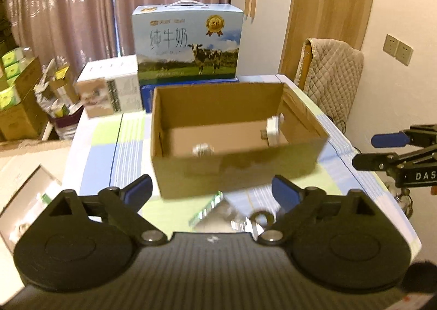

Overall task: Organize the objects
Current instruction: 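Grasp the clear plastic cup with the left tool while the right tool grasps the Doraemon figure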

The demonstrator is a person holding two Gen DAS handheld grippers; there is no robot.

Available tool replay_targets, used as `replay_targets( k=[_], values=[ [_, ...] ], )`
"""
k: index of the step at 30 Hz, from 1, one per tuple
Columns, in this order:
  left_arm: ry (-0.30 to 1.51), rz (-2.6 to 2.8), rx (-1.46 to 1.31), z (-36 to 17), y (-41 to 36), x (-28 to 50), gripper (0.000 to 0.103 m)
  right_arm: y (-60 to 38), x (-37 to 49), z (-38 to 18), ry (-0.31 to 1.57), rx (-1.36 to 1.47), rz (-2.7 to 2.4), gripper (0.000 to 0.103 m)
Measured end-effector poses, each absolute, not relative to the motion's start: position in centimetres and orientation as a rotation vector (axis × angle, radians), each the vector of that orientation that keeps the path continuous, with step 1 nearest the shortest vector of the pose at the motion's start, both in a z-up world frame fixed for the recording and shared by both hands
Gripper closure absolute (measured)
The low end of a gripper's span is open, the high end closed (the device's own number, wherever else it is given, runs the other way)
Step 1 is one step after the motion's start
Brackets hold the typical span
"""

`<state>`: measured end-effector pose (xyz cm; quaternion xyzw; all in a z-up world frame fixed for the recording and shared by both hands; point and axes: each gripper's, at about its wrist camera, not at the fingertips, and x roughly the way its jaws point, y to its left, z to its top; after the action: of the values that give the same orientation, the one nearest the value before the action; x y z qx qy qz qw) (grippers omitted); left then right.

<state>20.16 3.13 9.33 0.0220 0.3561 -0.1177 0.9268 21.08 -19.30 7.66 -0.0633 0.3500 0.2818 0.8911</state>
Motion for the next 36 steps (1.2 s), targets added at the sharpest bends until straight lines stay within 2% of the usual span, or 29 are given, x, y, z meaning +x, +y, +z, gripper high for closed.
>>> replay_targets(
  k=[6, 13, 36],
  values=[
    [0.798, -0.191, 0.055, 6.4, 3.4, 13.2, 0.003, -21.1, 14.6, 5.2, 0.753, -0.077, 0.550, 0.027],
    [0.878, -0.128, -0.070, 2.6, 2.8, 8.5, 0.001, -23.2, 10.7, 1.8, 0.783, -0.056, 0.484, 0.026],
    [0.925, 0.024, -0.145, -7.0, -1.0, 9.9, 0.001, -24.7, 12.5, -5.4, 0.872, -0.152, 0.493, 0.026]
  ],
)
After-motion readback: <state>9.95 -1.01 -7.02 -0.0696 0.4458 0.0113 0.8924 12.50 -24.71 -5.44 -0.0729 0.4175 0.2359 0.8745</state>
